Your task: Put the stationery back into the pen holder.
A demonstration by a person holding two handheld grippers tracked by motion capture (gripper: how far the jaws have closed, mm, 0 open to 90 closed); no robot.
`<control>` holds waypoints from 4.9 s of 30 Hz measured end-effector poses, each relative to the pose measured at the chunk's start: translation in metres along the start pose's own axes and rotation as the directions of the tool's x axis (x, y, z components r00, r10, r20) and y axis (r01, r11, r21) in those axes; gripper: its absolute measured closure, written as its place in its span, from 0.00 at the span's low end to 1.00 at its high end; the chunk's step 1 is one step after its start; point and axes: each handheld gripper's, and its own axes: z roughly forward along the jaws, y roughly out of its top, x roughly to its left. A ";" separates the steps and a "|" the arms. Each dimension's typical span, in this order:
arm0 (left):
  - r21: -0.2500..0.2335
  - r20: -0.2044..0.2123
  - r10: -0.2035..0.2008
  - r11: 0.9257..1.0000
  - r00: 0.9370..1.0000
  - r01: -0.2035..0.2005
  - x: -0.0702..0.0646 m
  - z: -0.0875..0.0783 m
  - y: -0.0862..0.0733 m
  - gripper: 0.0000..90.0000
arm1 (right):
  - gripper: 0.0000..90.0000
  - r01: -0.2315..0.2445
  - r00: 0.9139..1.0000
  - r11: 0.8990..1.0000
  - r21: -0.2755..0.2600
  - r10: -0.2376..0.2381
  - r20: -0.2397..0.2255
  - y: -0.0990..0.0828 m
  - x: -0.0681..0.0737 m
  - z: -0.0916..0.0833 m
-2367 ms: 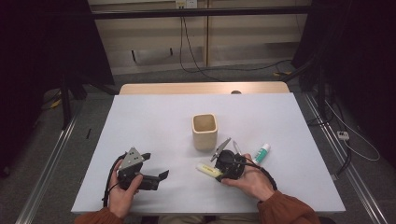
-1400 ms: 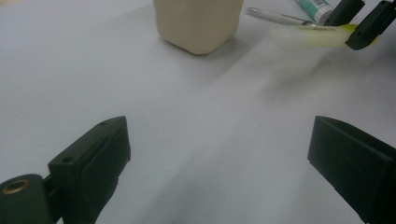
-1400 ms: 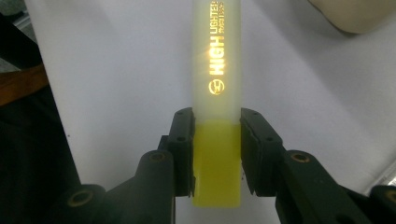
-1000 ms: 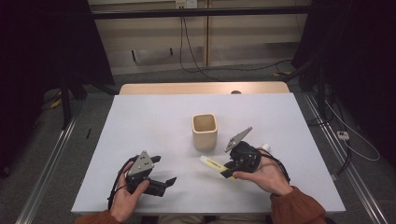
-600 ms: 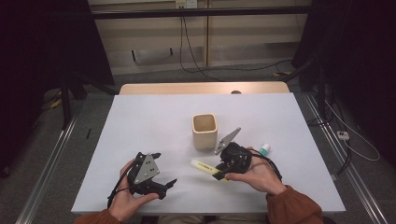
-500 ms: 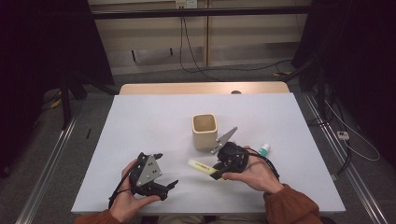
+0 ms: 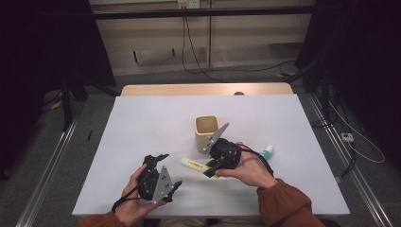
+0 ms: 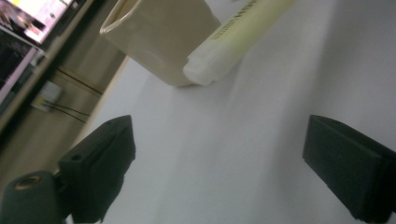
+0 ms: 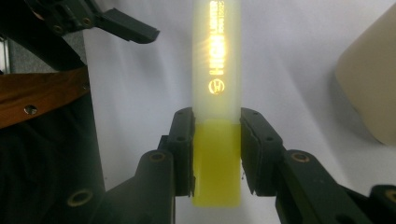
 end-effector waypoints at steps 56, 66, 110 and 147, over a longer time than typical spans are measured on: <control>0.119 -0.155 0.549 0.836 0.821 -0.536 -0.039 0.027 0.029 0.79 | 0.75 -0.014 1.000 0.999 0.034 0.015 -0.012 0.016 0.004 0.021; 0.126 -0.136 0.548 0.836 0.825 -0.534 -0.041 0.028 0.030 0.83 | 0.75 -0.047 0.998 0.999 0.010 0.048 -0.031 0.015 0.003 0.023; -0.050 0.237 -0.461 0.874 0.855 0.484 0.021 0.014 -0.006 0.86 | 0.07 -0.161 0.939 0.870 -0.465 0.280 0.199 -0.096 0.008 -0.023; -0.176 0.289 -0.677 0.657 0.677 0.733 0.060 0.010 -0.001 0.86 | 0.07 -0.097 0.824 0.804 -0.587 0.395 0.405 -0.170 0.018 -0.027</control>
